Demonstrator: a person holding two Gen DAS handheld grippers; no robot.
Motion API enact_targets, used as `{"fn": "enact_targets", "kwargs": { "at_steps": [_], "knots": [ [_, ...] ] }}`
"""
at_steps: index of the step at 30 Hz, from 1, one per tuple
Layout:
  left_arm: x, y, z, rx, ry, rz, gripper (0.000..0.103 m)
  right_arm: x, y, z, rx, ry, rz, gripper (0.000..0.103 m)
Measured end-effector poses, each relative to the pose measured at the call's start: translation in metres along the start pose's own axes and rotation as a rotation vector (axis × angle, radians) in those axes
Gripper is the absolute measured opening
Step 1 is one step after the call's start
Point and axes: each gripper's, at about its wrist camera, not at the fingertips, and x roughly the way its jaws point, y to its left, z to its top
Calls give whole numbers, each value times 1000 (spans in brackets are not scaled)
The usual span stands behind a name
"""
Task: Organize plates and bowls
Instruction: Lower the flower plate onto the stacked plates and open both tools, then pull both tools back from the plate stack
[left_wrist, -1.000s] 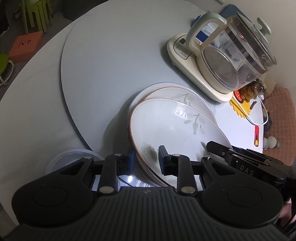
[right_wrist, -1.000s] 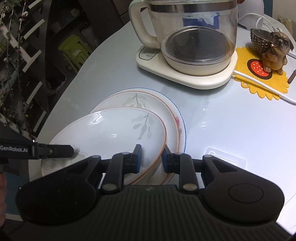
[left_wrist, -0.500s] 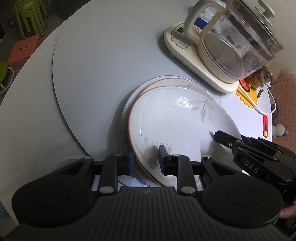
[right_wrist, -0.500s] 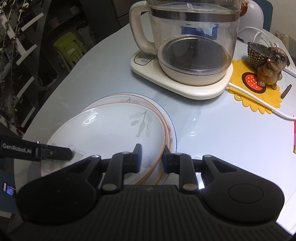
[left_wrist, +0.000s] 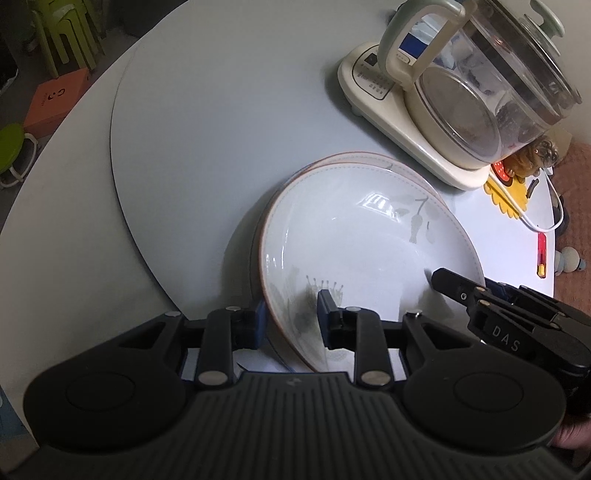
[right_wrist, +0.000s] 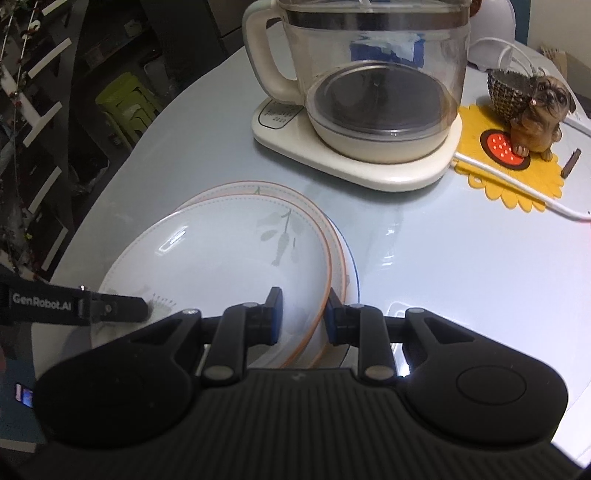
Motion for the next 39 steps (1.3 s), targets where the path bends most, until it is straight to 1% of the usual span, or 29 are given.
{"fn": "enact_targets", "kwargs": {
  "at_steps": [5,10,14,16,18,20,23,25,27,30,34,39],
  "knots": [
    [-2,6,-2,-15,2,-26,31,-1,-3,-5,31,8,10,27],
    [-7,9,-3,-23,-10,-43,31,-3,-3,-4,57,5,1,27],
    [-11,8,-5,-2,-27,-32,28,-7,-2,-6,55,10,-9,27],
    [-12,9,-5,3,-30,-26,22,-8,0,-6,48,13,-16,27],
    [-12,12,-5,0,-37,-25,12,-10,0,-5,46,17,-20,27],
    [-13,12,-4,2,-45,-47,6,-12,1,-3,55,23,-28,28],
    [-13,8,-3,22,-54,-53,5,-14,3,-4,43,25,-57,28],
    [-10,6,-2,20,-47,-72,5,-14,6,-5,19,23,-79,28],
    [-7,5,-1,23,-47,-78,5,-12,4,-6,34,40,-107,27],
    [-6,4,-1,28,-45,-88,5,-13,1,-7,49,28,-121,27],
    [-13,3,1,41,-61,-104,5,-17,0,-7,76,23,-121,27],
    [-35,2,-1,56,-100,-115,5,-38,7,-3,89,-18,-115,27]
  ]
}}
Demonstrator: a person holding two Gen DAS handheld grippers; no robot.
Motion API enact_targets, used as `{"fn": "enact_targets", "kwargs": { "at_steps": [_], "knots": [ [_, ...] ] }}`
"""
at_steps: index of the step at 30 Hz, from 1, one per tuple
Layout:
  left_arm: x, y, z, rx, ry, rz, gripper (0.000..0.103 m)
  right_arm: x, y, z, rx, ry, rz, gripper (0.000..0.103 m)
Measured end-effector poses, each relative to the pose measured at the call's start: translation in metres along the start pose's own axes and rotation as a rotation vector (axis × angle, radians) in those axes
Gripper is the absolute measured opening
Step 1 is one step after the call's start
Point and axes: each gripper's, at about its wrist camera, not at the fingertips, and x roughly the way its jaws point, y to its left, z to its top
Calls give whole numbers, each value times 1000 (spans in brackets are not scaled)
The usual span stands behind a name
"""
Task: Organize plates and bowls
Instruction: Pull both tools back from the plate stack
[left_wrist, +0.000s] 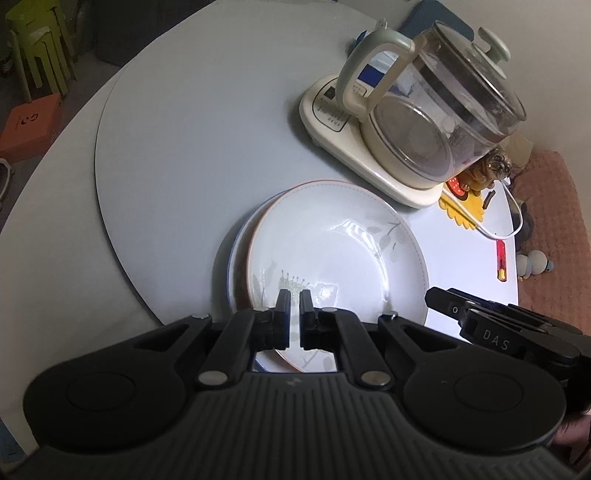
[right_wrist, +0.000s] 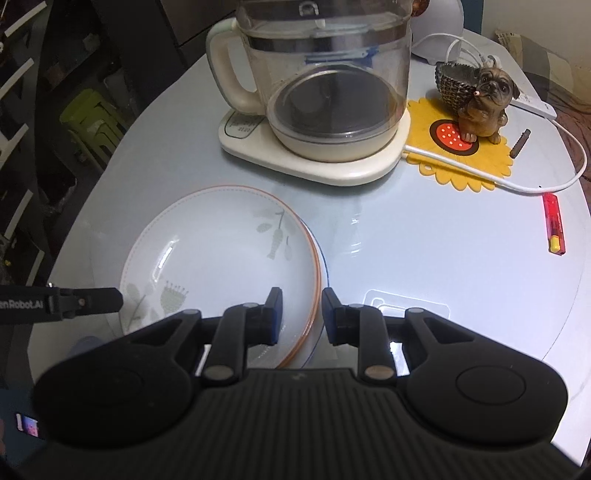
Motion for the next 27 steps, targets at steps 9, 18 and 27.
{"fn": "enact_targets", "kwargs": {
  "at_steps": [9,18,27],
  "knots": [
    [-57,-12,-15,55,-88,-23,5,-61,15,-3,23,-96,26,27],
    [-113,-9,-47,89,-144,-50,5,-120,33,-28,51,-180,31,27],
    [-146,3,-77,107,-162,-78,6,-156,53,-55,52,-225,23,27]
  ]
}}
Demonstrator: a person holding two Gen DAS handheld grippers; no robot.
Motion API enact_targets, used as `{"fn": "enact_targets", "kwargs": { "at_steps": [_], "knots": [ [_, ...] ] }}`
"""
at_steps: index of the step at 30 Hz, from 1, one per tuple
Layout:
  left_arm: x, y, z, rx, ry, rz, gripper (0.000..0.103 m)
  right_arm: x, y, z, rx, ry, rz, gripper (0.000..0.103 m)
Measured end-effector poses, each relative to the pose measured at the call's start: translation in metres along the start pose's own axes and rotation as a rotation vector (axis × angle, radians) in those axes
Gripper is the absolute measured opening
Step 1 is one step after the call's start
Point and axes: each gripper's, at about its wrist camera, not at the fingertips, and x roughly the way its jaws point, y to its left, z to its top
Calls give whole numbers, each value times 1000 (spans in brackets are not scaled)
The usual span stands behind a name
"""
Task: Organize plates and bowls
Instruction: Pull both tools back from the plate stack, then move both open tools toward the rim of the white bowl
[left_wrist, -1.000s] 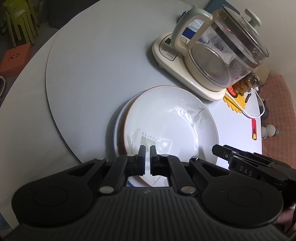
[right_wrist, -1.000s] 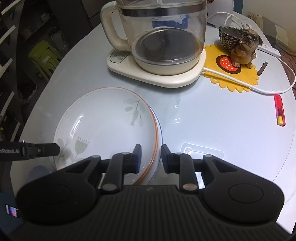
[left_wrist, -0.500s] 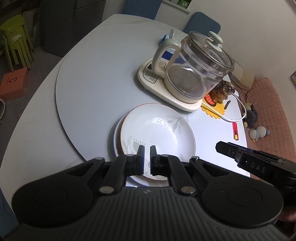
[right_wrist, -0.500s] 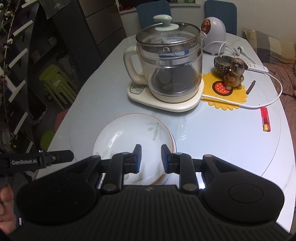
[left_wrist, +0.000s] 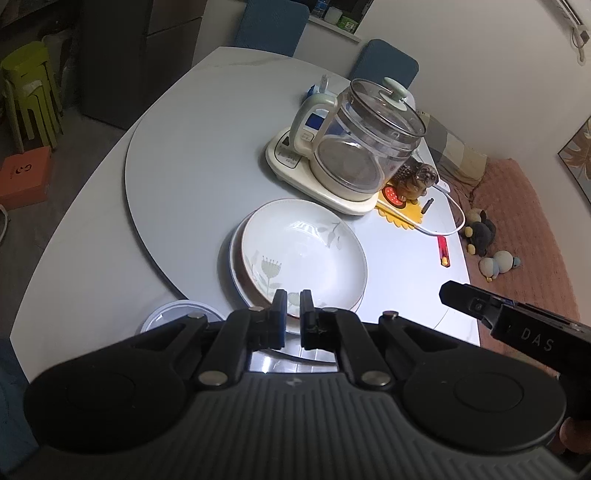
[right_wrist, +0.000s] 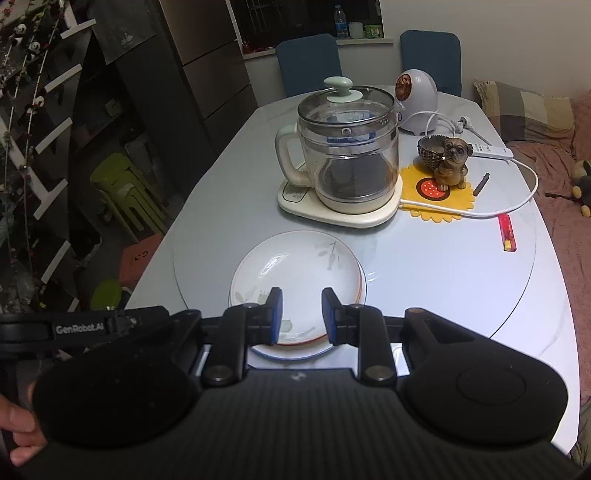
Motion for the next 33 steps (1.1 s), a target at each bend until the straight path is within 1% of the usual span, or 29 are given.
{"fn": "enact_targets", "kwargs": {
  "at_steps": [5,7,9,10,12,13,14,15,16,17,18,20,24,27,33],
  "knots": [
    [-18,9,-13,1,12,-10,7,-17,15,-15,6,-18,-6,27],
    [-26,13,-18,7,15,-16,11,-23,20,-22,14,-25,-9,27],
    [-36,19,-22,22,7,-13,25,-28,26,-29,15,-28,-20,27],
    [-41,22,-24,29,2,-11,30,-31,30,-32,15,-33,-25,27],
    [-50,27,-26,49,-14,-13,53,-35,34,-36,22,-39,-29,28],
    [-54,29,-27,56,-22,-15,57,-37,36,-38,26,-40,-33,33],
    [-57,31,-28,60,-32,-14,64,-38,39,-40,27,-42,-35,52],
    [-60,34,-28,64,-38,-11,71,-40,41,-43,29,-46,-41,63],
    [-62,36,-27,71,-41,-6,74,-41,44,-45,34,-51,-50,80],
    [-64,38,-27,80,-46,0,78,-42,46,-48,40,-56,-66,85],
    [-67,41,-27,85,-54,5,80,-43,49,-50,45,-57,-80,85],
    [-73,47,-27,89,-66,10,84,-43,53,-54,52,-47,-93,85],
    [-78,53,-31,102,-66,12,85,-46,62,-59,51,-49,-113,85],
    [-80,54,-35,92,-59,1,85,-48,66,-62,45,-40,-112,85],
    [-85,37,-46,103,-77,12,85,-50,56,-66,29,-32,-94,85]
  ]
}}
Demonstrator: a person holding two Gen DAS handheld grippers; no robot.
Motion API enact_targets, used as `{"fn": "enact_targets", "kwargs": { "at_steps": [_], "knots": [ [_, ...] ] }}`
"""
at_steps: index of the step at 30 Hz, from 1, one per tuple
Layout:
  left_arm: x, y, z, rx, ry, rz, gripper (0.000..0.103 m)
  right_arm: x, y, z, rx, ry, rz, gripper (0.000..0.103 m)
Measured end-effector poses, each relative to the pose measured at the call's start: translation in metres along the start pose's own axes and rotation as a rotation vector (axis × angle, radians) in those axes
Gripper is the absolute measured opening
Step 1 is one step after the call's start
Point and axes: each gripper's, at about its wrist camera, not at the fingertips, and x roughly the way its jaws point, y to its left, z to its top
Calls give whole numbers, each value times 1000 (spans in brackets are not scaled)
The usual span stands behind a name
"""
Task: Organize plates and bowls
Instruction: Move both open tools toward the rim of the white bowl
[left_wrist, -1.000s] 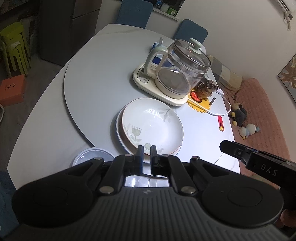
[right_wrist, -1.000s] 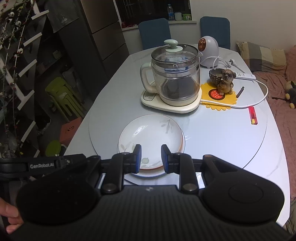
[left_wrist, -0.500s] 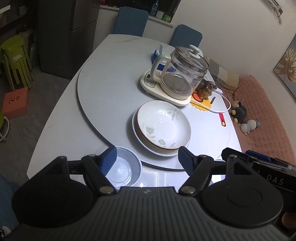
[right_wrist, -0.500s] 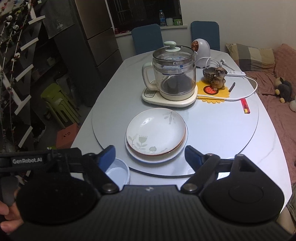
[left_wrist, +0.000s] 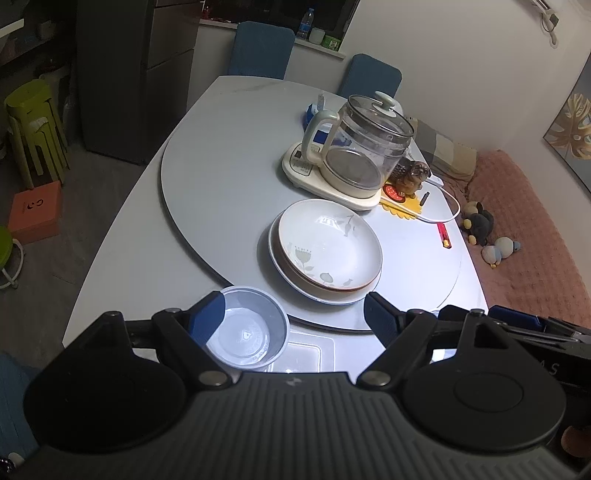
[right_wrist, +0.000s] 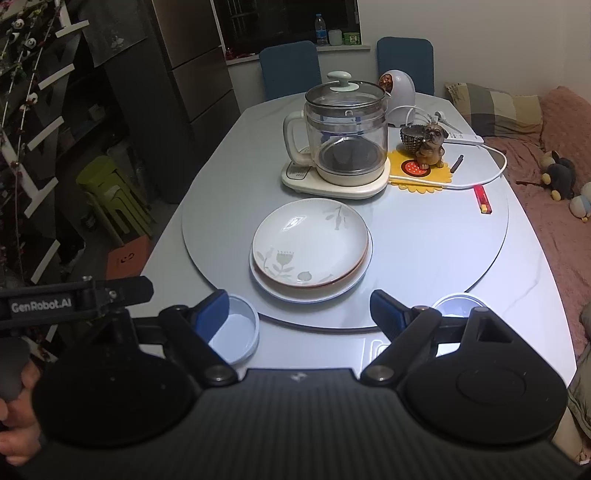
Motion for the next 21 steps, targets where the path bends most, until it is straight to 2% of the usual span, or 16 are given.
{"fn": "enact_targets", "kwargs": {
  "at_steps": [5,12,21],
  "knots": [
    [3,-28,-8,4,-4,5,85,-5,-22,1,-37,6,-5,85],
    [14,-75,-24,19,17,-36,85,-19,-71,-7,-19,16,-10,85],
    [41,-120,-54,-11,113,-69,85,-22,-131,-28,44,64,-13,85]
  ]
}}
